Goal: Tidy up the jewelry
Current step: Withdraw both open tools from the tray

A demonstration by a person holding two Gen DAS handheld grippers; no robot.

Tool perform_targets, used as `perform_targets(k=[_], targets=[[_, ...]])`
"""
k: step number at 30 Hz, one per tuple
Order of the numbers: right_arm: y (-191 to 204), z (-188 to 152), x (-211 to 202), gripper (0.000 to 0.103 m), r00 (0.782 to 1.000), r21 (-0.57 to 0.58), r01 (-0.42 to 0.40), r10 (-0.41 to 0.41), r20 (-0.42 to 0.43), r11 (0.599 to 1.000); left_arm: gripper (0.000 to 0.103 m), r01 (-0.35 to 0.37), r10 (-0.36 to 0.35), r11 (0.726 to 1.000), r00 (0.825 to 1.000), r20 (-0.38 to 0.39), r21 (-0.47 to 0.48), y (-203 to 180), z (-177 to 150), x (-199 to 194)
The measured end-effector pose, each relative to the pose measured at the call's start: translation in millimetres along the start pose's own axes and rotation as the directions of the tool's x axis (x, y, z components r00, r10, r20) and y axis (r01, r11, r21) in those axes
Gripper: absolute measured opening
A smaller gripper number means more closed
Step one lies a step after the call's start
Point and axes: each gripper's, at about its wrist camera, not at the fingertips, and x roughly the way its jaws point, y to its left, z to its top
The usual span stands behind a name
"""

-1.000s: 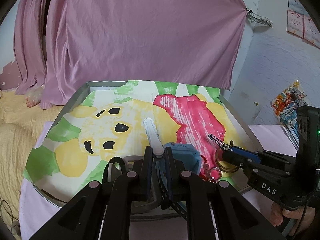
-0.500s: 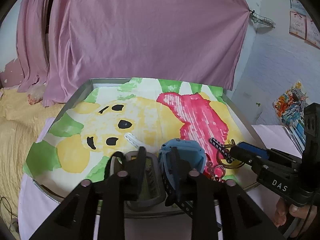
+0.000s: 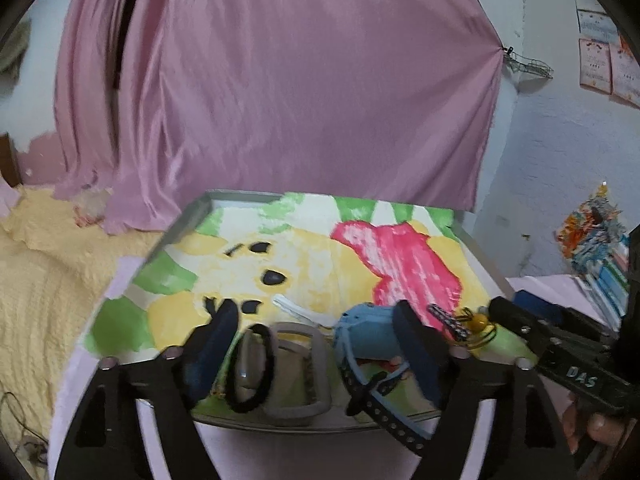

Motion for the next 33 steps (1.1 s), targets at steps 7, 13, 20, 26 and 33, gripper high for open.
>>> perform_targets(k=[7, 13, 20, 26, 33], targets=[[0.6, 0.0, -7.9, 0.068, 0.999, -0.006, 0.012, -0.012, 0.048, 1.000, 0.091, -0.034, 0.034, 0.999, 0.998, 0.057, 0.008, 1.7, -1.2, -8.6], [-0.4, -1.1, -16.1, 0.078, 0.996, -0.001, 0.014, -0.014, 0.084, 1.000, 0.097, -0.053, 0.053, 0.999, 0.995, 0.080, 0.002, 5.0, -3.3, -14.2], [-1.3, -2.5, -23.0, 0.092, 0.993, 0.003, 0.019, -0.019, 0.113, 1.000, 0.099, -0.065, 0.066, 0.998, 0.994, 0.087, -0.010, 8.2, -4.5, -17.1], [-3.4, -3.9, -27.5, 0.095, 0.992, 0.013, 0.017, -0.019, 0.123, 1.000, 0.100, -0.059, 0.060, 0.998, 0.992, 0.108, -0.011, 8.2, -7.4, -22.0], [-6.4, -7.3, -39.9, 0.100, 0.986, 0.026, 0.017, -0.021, 0.165, 1.000, 0.102, -0.049, 0.053, 0.998, 0.986, 0.156, -0.029, 12.4, -11.8, -35.2]])
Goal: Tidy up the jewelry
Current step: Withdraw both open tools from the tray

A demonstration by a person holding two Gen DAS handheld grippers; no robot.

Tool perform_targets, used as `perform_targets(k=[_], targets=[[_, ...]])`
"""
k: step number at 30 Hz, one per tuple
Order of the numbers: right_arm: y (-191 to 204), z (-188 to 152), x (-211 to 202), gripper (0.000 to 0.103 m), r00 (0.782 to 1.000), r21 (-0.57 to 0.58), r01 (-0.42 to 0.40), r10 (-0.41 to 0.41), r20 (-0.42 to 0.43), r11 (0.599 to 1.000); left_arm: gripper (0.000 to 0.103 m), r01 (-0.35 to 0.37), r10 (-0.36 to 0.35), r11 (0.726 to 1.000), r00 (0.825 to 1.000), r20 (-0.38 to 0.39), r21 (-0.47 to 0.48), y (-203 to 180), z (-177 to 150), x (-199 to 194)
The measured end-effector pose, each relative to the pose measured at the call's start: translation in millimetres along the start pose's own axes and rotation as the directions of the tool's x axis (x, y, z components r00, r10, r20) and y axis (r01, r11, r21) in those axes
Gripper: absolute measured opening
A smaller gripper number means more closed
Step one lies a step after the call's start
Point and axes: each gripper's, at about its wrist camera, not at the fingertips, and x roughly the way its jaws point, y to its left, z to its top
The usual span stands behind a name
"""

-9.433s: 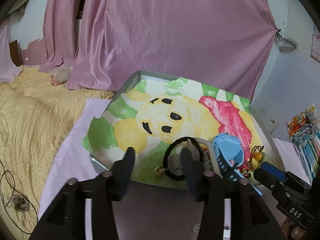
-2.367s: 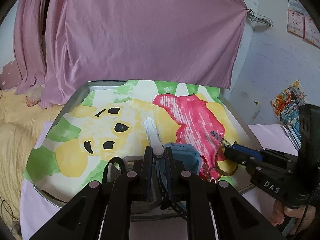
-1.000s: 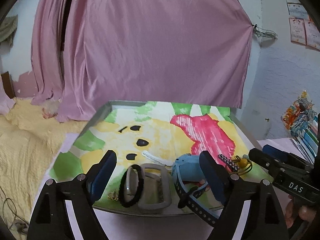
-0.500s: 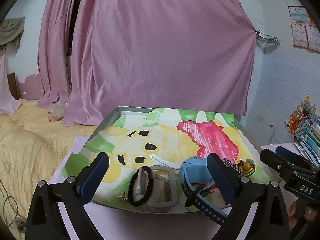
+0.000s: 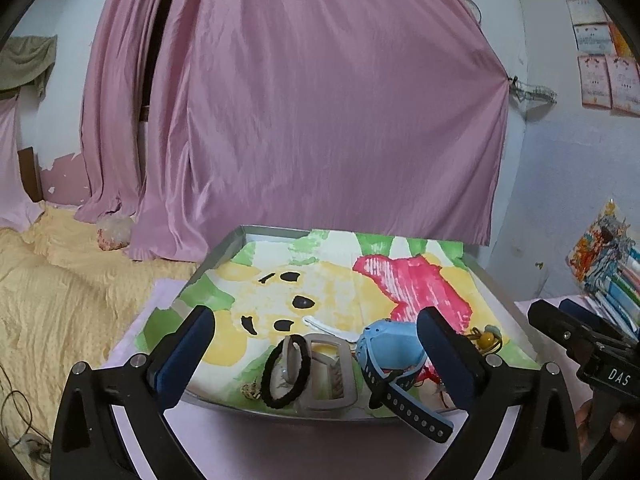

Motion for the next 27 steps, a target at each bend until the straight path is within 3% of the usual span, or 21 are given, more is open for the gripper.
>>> perform_targets(k=[11, 27], targets=[[5.2, -0.8, -20.5, 0.101, 0.999, -0.028, 0.021, -0.020, 0.045, 0.999, 0.102, 0.004, 0.000, 0.998, 0.998, 0.060, -0.060, 11.8, -0.6, -23.1], [22.3, -11.3, -72.6, 0.101, 0.996, -0.056, -0.007, 0.012, 0.089, 0.998, 0.102, -0.015, 0.018, 0.999, 0.996, 0.085, -0.040, 13.4, -13.5, -72.4]])
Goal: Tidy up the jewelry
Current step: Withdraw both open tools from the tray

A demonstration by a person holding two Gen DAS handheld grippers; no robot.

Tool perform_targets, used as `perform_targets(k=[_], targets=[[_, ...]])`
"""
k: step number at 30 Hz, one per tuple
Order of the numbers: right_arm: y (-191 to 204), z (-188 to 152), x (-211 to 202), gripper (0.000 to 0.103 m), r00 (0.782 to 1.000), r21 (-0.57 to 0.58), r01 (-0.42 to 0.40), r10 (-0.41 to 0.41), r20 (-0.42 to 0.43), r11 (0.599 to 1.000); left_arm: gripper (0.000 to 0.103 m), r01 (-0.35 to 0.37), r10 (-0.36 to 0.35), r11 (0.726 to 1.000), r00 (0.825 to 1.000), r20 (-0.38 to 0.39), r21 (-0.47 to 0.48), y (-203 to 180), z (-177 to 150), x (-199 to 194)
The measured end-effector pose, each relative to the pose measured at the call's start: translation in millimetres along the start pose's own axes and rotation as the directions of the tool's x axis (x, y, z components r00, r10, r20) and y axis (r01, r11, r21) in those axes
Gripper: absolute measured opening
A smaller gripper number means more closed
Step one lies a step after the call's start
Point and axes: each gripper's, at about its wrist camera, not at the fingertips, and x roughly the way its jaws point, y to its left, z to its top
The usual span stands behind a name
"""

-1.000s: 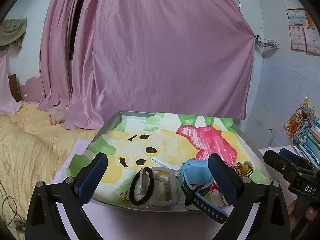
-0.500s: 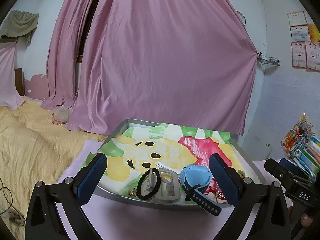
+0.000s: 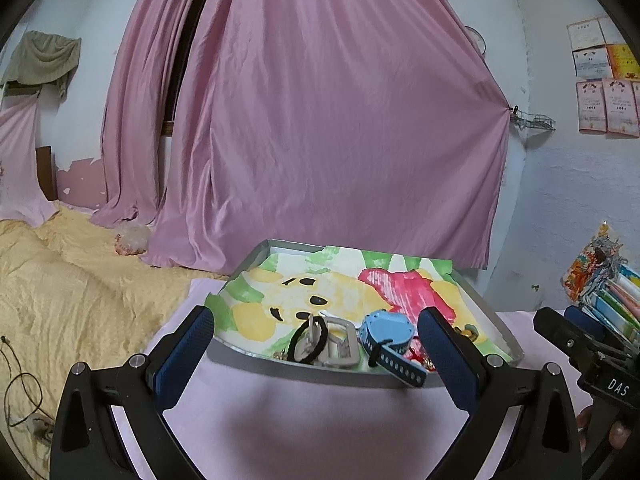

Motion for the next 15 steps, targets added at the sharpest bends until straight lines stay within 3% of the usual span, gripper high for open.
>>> perform_targets(k=[15], targets=[[13.4, -21.2, -65.8, 0.101, 0.999, -0.001, -0.011, 0.011, 0.040, 1.000, 0.102, 0.010, -0.010, 1.000, 1.000, 0.024, 0.010, 4.9, -20.3, -62.1]])
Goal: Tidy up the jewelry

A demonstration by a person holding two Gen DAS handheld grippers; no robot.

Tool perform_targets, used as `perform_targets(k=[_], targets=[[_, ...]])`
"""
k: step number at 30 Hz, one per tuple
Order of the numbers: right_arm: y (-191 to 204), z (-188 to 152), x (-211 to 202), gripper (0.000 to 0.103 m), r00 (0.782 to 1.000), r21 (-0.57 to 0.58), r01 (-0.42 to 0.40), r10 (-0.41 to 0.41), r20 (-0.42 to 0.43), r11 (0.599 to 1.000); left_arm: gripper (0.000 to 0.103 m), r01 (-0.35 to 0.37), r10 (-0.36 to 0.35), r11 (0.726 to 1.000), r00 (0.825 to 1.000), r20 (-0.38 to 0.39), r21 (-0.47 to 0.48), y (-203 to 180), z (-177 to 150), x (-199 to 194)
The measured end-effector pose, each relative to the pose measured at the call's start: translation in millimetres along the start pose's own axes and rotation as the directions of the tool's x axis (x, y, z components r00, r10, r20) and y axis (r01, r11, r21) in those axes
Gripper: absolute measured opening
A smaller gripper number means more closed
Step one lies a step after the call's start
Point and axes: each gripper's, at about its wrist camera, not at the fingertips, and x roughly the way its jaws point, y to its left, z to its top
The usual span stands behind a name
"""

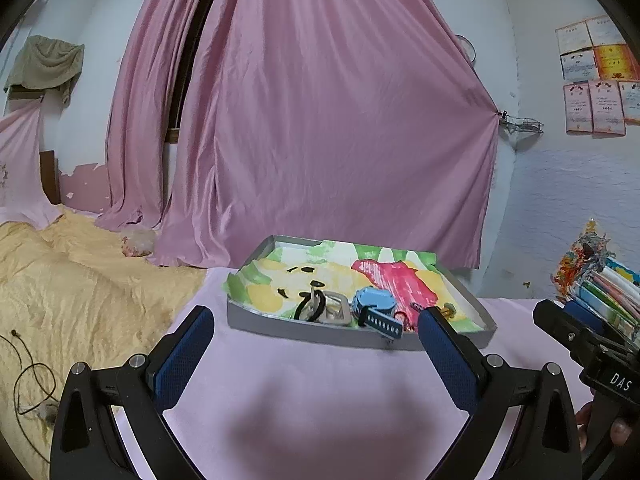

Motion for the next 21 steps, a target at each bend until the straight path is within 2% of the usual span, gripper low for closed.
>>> perform_targets(k=[15, 21], targets=[[4.1, -33.1, -46.9, 0.101, 0.999, -0.016, 0.027, -0.027, 0.027, 1.000, 0.102, -0.012, 0.012, 1.000, 1.000, 0.003, -0.002, 6.6, -32.3, -41.8], [9.9, -43.3, -60.6, 0.101, 0.997, -0.024, 0.062, -0.061, 0.046, 0.998, 0.102, -0.003, 0.003, 1.000, 1.000, 0.007, -0.005, 7.8, -40.3, -52.4]])
